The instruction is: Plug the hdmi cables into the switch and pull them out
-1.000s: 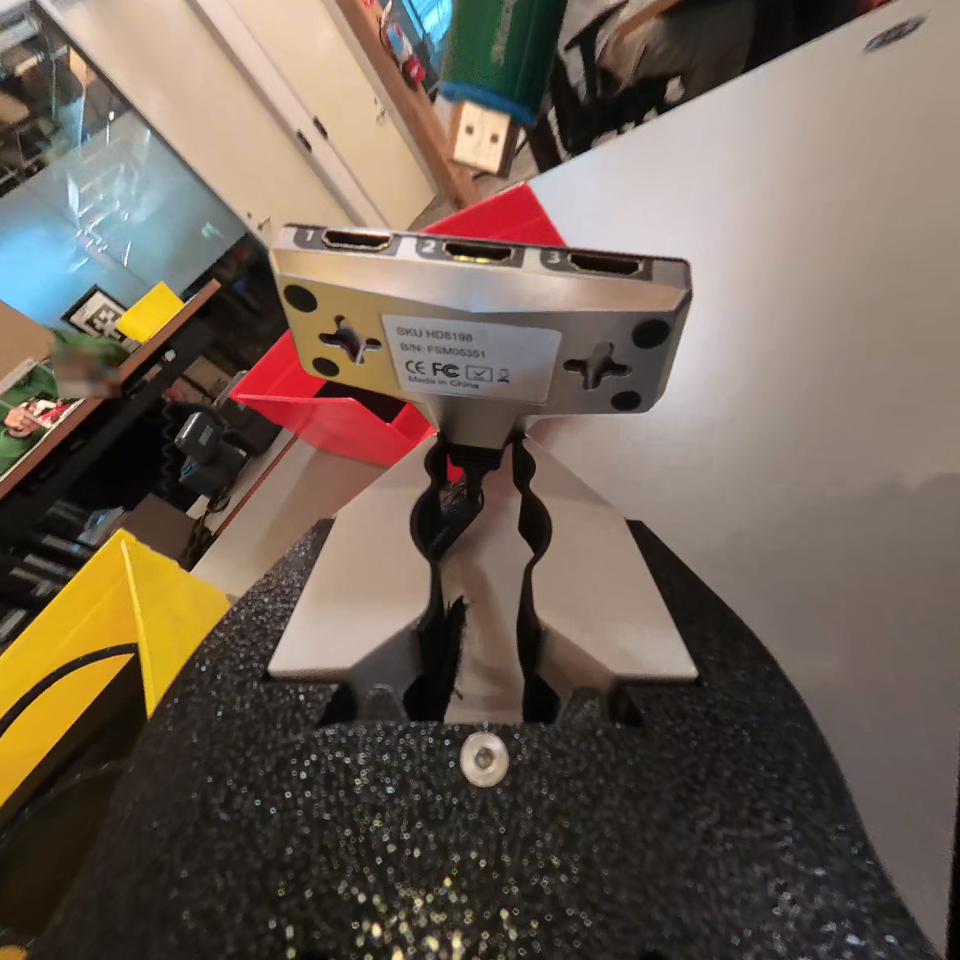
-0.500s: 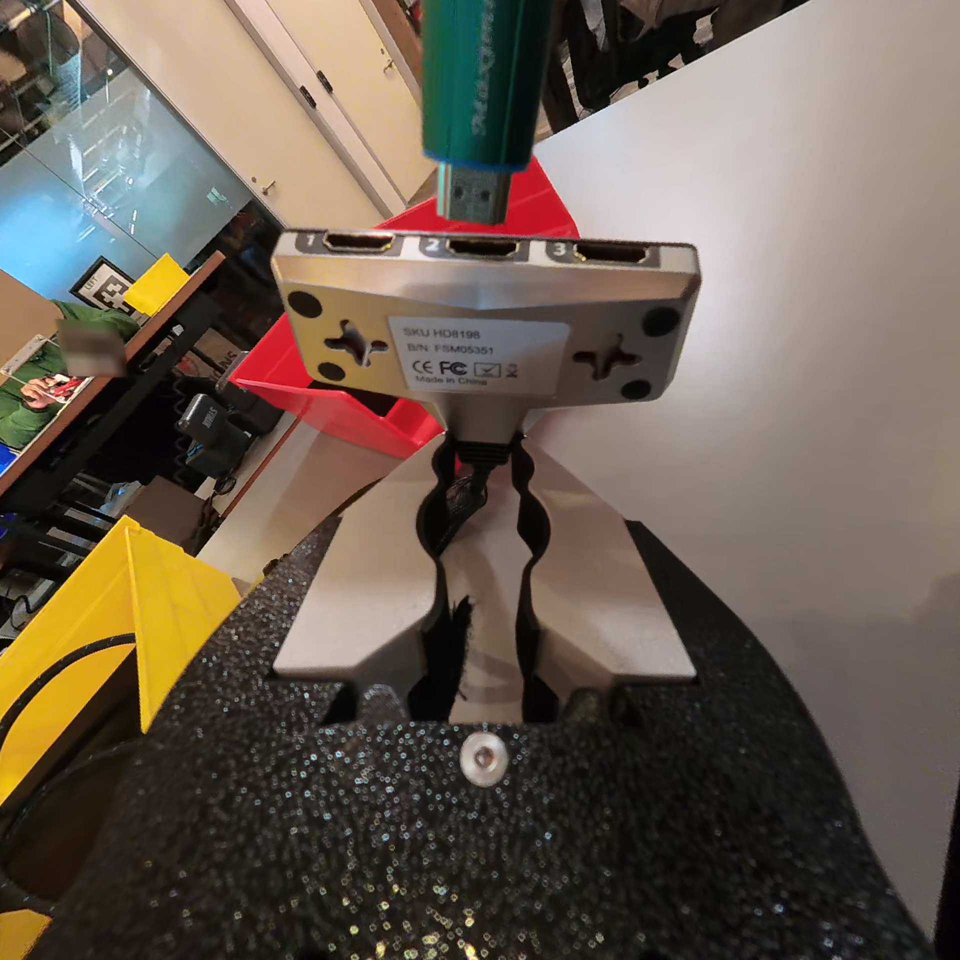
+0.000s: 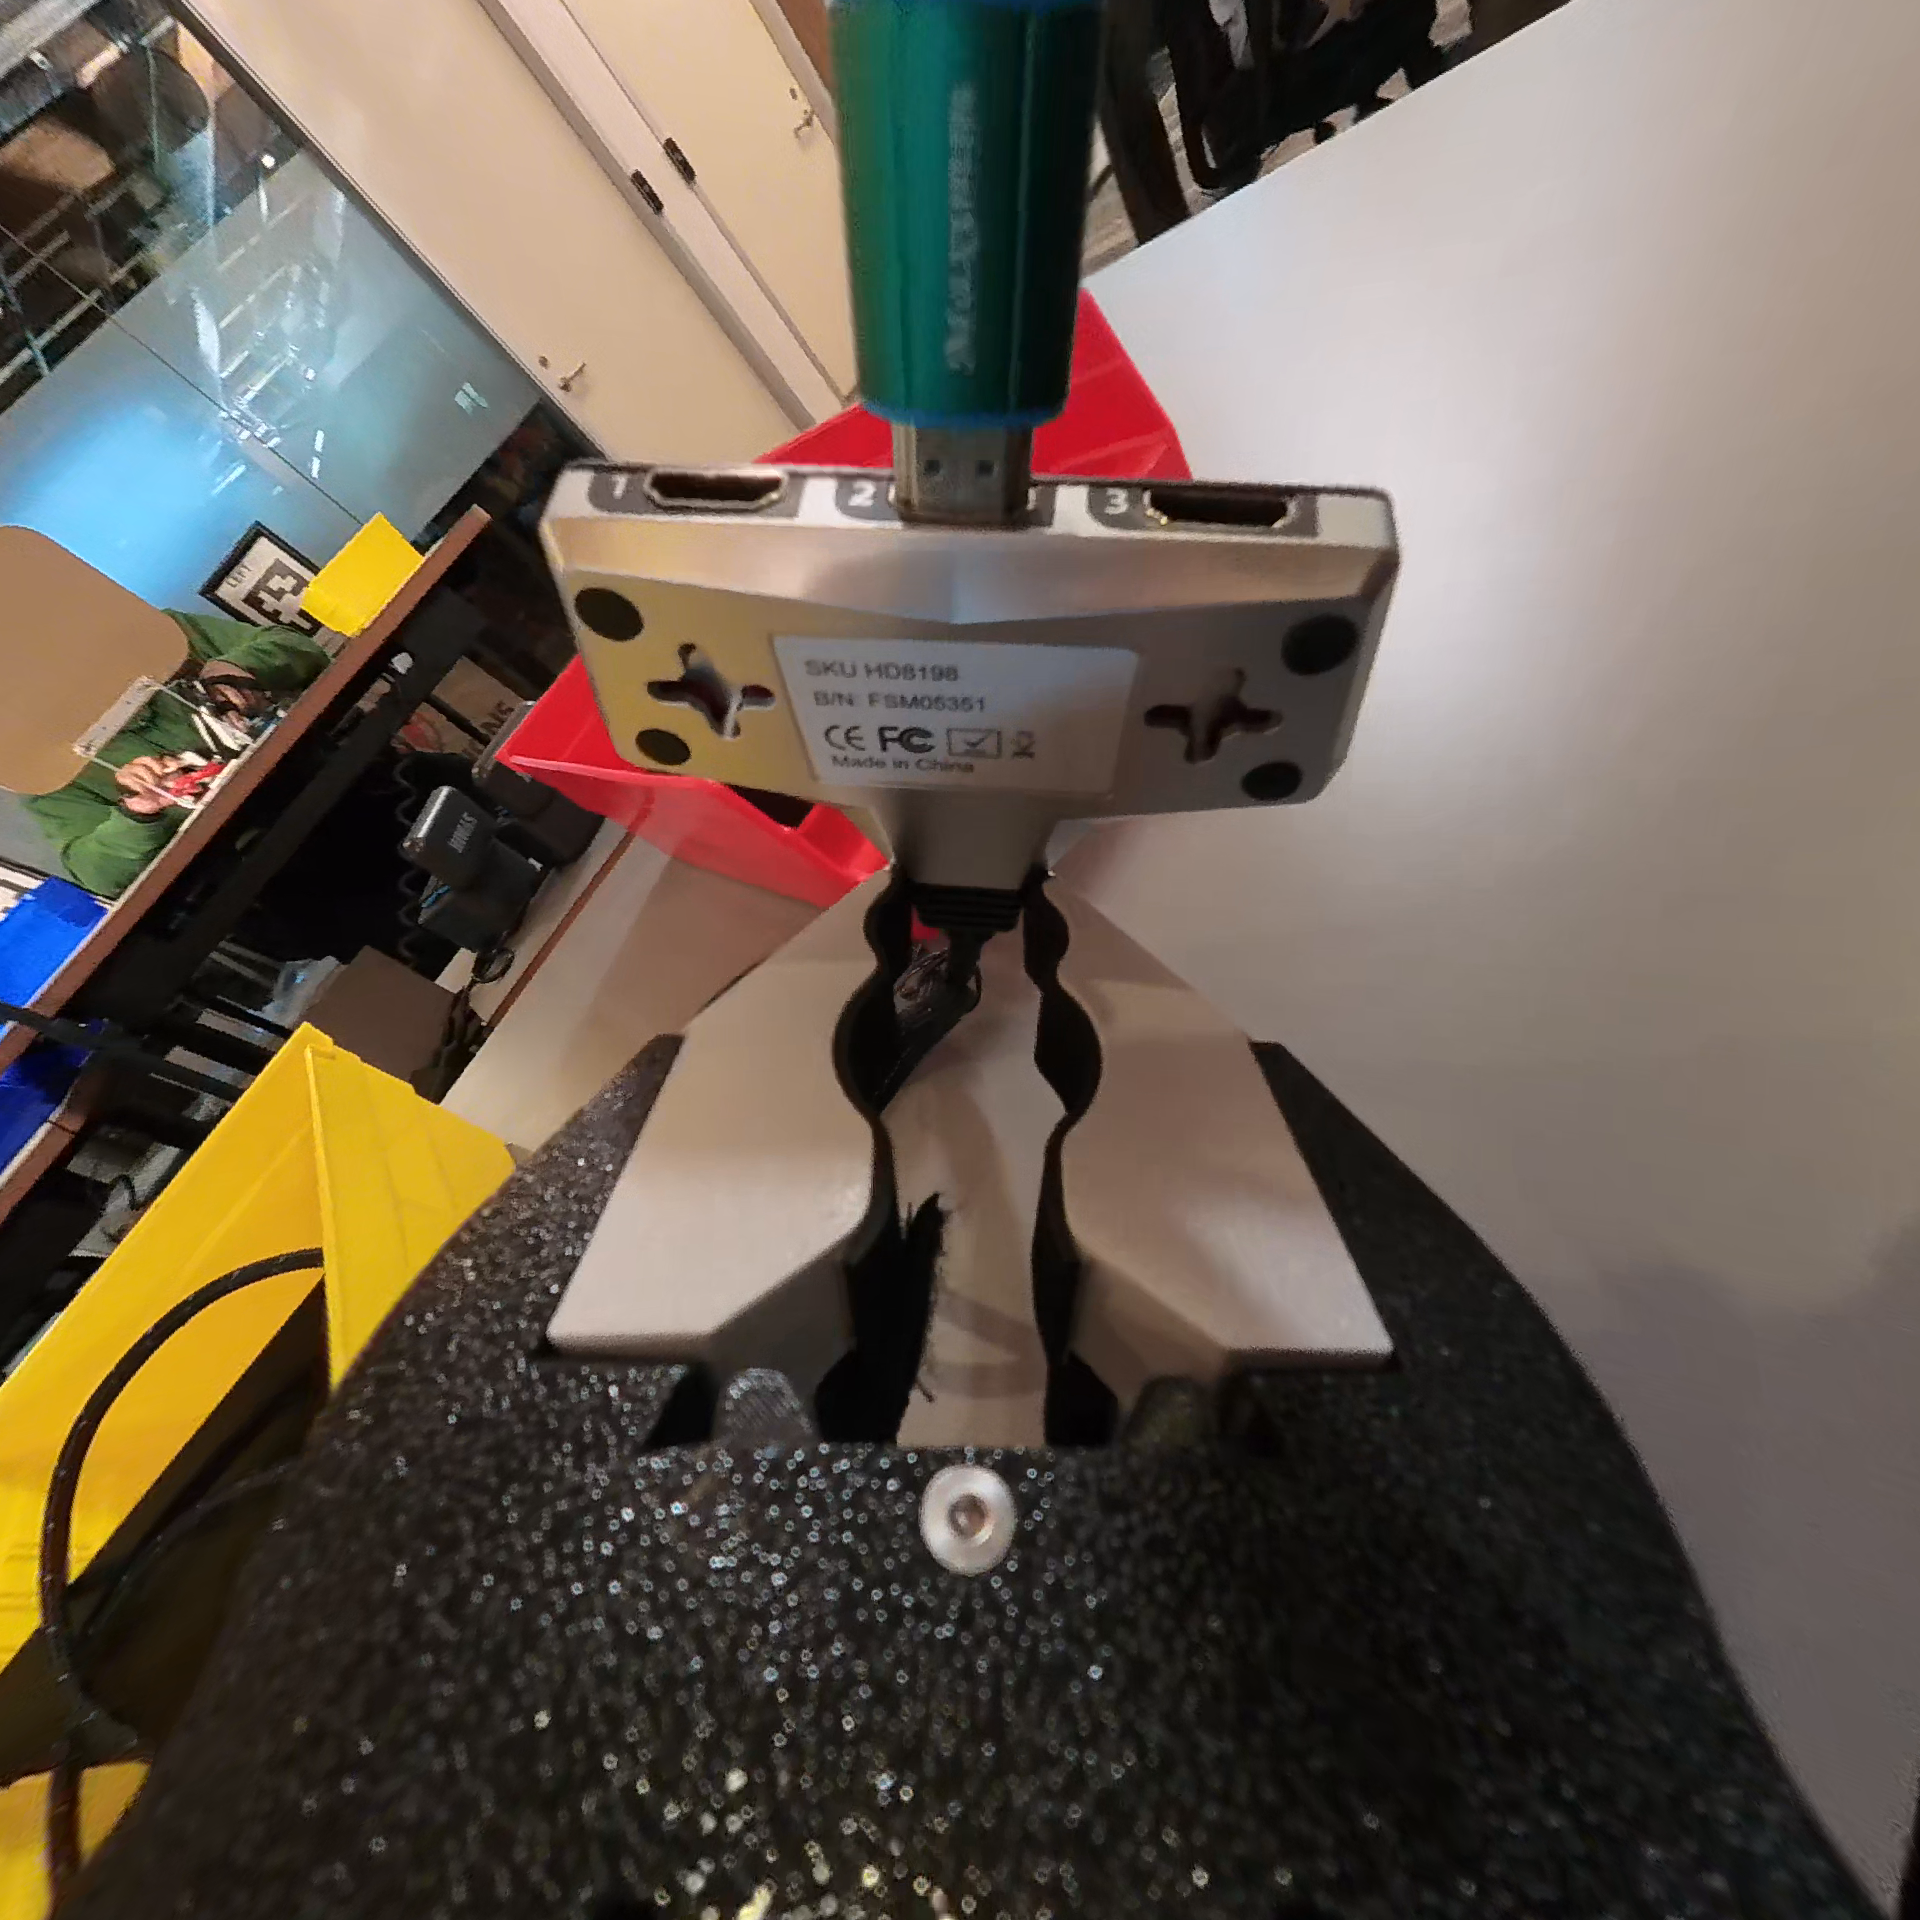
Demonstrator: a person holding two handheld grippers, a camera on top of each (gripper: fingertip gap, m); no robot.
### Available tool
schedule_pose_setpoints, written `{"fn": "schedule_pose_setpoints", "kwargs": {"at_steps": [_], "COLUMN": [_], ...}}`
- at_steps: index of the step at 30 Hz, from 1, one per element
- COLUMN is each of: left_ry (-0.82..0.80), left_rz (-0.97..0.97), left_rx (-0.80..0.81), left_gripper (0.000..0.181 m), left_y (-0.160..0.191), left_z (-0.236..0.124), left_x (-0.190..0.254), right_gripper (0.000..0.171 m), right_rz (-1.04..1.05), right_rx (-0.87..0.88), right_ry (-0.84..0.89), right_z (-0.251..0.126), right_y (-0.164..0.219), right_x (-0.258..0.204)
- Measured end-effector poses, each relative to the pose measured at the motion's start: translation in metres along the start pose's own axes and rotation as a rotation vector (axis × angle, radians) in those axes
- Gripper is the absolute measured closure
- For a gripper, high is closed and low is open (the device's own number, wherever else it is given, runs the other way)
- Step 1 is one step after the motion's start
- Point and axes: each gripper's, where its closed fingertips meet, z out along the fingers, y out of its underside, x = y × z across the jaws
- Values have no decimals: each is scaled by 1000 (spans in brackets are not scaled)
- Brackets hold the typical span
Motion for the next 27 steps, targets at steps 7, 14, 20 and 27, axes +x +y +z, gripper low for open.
{"fn": "schedule_pose_setpoints", "kwargs": {"at_steps": [7, 14, 20, 27], "left_ry": [1, -28, -20, 30], "left_rz": [-26, -13, 36, -43], "left_rx": [10, 21, 22, -7], "left_gripper": [162, 163, 163, 162], "left_y": [0, 1, -2, 7], "left_z": [-1, -2, -2, 3], "left_x": [1, -2, 3, 5], "right_gripper": [167, 168, 167, 167], "right_rz": [-79, -71, -51, -37], "right_rx": [20, 27, 22, 15], "right_ry": [6, -3, -2, -16], "right_z": [0, 1, 1, 3], "right_y": [2, 3, 5, 13], "right_x": [-7, -8, -4, 0]}}
